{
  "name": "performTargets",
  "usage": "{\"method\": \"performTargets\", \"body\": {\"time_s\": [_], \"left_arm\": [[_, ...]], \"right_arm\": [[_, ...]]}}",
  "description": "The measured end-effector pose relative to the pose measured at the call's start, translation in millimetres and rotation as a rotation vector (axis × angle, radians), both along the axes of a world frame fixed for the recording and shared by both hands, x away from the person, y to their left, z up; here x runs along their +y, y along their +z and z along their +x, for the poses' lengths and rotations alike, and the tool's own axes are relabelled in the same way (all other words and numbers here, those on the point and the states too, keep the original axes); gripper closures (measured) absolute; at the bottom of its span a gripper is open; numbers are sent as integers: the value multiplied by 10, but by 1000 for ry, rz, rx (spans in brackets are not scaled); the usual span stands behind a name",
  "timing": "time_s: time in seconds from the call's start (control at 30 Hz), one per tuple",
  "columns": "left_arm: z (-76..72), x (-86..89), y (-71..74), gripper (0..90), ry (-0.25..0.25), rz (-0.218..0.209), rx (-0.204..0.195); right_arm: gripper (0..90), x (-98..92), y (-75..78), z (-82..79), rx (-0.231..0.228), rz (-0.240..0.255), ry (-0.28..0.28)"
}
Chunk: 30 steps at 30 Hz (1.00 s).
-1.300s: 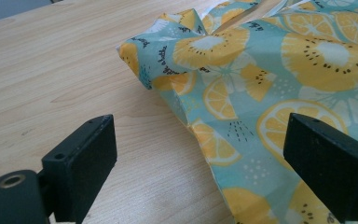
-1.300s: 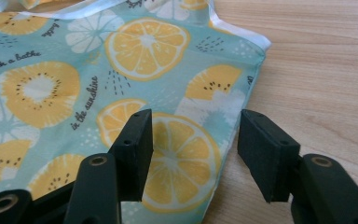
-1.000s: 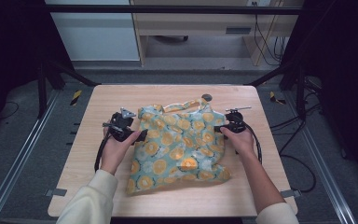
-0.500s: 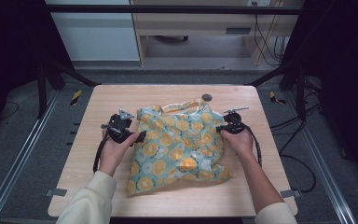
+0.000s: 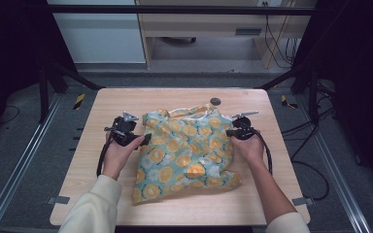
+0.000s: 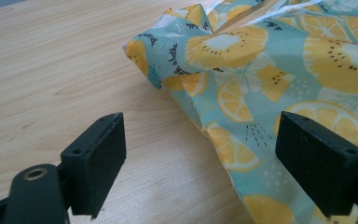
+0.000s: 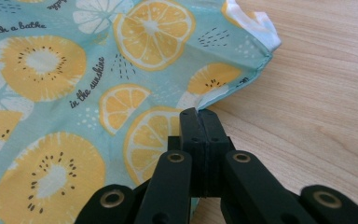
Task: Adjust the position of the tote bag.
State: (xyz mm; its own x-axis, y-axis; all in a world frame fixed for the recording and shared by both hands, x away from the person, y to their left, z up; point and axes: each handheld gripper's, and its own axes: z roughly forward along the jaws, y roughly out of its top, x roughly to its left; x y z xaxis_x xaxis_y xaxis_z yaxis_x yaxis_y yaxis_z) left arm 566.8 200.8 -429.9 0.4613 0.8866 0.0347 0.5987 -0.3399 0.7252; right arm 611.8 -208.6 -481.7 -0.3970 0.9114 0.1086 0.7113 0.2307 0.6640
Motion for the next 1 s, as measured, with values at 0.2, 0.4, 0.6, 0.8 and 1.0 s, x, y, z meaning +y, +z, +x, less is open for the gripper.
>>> {"method": "performTargets", "body": {"time_s": [0.2, 0.4, 0.6, 0.8, 1.0], "left_arm": [[117, -3, -24, 153, -4, 3, 23], [186, -30, -70, 151, -13, -19, 56], [216, -84, -111, 149, -29, -8, 78], [225, -133, -142, 150, -36, -9, 91], [224, -159, -151, 151, -42, -2, 96]], "right_arm": [[900, -31, 23, -22, -3, -2, 3], [900, -42, 36, -42, -5, -5, 9], [900, -34, 69, -62, -13, -5, 18], [900, -35, 84, -69, -20, -3, 23], [900, -44, 93, -73, -24, -3, 22]]}}
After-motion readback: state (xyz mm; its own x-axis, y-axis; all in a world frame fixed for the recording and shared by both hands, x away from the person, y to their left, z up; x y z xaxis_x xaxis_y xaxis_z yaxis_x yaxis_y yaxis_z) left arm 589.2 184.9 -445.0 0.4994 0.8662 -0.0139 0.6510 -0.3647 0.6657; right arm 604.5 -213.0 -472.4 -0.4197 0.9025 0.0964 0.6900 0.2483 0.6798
